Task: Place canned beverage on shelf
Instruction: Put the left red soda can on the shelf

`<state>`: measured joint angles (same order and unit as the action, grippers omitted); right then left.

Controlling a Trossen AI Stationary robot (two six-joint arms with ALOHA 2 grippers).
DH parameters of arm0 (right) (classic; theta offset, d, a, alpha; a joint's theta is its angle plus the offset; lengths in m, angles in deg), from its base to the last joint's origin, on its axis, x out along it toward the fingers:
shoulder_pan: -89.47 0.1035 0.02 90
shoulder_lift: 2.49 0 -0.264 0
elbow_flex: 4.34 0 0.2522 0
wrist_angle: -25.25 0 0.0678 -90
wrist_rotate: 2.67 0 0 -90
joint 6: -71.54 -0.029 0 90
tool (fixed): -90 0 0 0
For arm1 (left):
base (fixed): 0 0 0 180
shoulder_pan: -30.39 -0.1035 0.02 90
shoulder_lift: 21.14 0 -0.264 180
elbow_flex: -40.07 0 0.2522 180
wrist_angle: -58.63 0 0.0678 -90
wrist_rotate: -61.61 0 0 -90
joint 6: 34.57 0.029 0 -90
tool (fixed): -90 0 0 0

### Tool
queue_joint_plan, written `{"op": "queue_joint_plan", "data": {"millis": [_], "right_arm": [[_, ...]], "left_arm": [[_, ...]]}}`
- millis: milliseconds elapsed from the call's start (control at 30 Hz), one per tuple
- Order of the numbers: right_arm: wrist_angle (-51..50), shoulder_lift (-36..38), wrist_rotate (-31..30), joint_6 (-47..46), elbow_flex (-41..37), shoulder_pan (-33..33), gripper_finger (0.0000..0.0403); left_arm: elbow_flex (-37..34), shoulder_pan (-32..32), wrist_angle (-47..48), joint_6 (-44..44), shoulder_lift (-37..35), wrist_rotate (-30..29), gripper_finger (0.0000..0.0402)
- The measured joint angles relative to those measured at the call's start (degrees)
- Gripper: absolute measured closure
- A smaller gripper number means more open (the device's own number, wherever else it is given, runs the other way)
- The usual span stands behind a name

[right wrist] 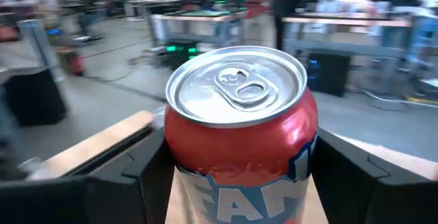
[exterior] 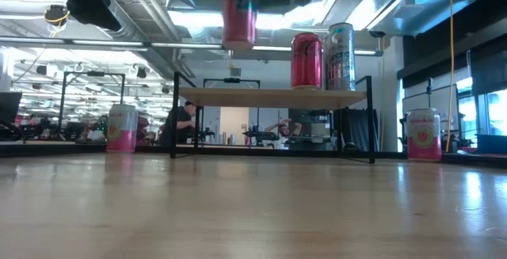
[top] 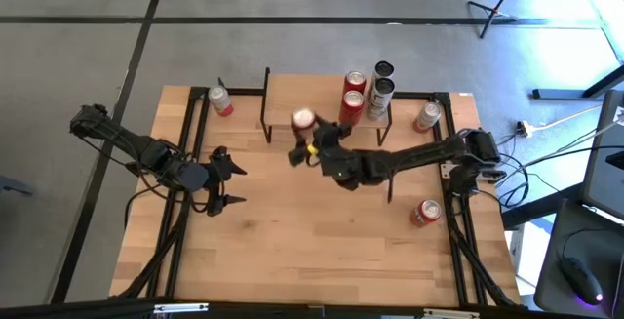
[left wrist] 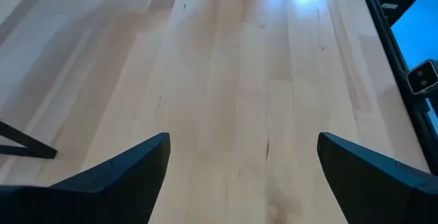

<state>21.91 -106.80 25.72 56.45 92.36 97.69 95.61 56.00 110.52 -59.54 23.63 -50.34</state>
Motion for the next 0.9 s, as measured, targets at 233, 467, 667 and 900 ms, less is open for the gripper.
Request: {"op": "queue_joint_plan", "data": {"millis": [233,467,667,900], "right_arm": [[-0.2,-0.5,-4.7,-1.4,0.0,-5.3,0.0147],[-1.2,-1.0,-2.5,-2.6,-0.1,-9.9,0.0147],[-2.8,-3.2,0.2,-8.9,-0.1,-12.8,0.0147],[-10.2,-3.8,0.5,-15.4,-0.1,-14.9,0.0146]], "left_arm": [[0.0,0.0,-0.1,0.0,0.0,0.2,0.0044],[0.0,0.0,-0.1,0.0,0.0,0.3,0.0044],[0.0,0.0,-0.1,0.1,0.0,0.4,0.0044],[0.0,0.0,-0.1,0.1,0.0,0.4,0.0044]]}}
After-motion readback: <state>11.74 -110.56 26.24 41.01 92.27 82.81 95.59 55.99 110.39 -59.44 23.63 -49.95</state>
